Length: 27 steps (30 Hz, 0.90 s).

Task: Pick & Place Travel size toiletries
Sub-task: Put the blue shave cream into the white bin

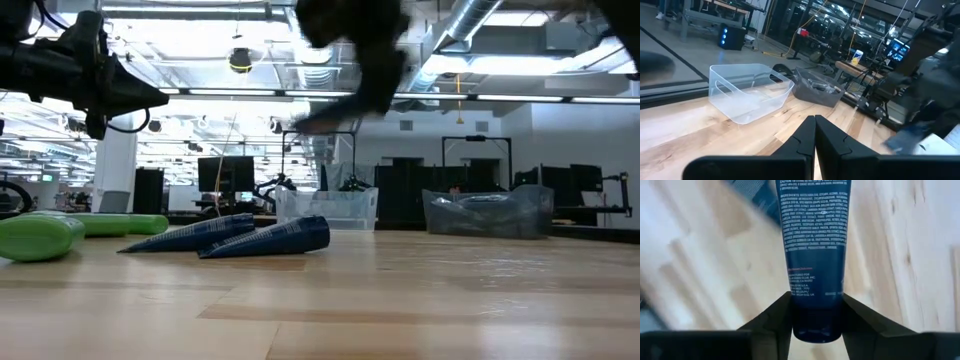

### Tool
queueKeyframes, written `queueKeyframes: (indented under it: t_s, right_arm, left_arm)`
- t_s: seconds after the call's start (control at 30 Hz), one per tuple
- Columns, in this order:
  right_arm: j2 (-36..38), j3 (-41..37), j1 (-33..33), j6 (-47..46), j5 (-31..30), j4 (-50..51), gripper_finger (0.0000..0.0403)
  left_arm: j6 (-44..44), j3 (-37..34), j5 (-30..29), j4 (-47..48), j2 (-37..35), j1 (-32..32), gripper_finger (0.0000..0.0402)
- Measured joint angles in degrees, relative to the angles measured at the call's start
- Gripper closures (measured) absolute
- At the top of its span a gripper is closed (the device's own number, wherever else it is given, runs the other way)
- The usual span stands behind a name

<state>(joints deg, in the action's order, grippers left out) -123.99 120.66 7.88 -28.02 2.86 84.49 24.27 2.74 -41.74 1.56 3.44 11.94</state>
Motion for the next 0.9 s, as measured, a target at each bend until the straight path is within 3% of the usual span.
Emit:
queueKeyframes:
  t_s: [0.13, 0.27, 0.43, 0.9]
  right_arm:
    - [5.1, 0.0, 4.1, -4.2, -2.0, 2.9, 0.0261]
    - [8.8, 0.0, 8.6, -10.6, -3.1, 5.7, 0.0286]
    - [12.6, 0.1, 17.1, -21.9, -2.7, 5.5, 0.0286]
    - [13.0, 0.0, 32.5, -53.2, -1.4, 5.5, 0.0284]
  left_arm:
    - [0.0, 0.0, 0.0, -0.3, 0.4, 0.0, 0.0401]
    - [0.0, 0.0, 0.0, -0.5, 0.9, 0.0, 0.0401]
    - [0.0, 0.0, 0.0, -0.6, 1.1, 0.0, 0.0401]
    - [0.0, 0.0, 0.0, -0.9, 1.2, 0.0, 0.0401]
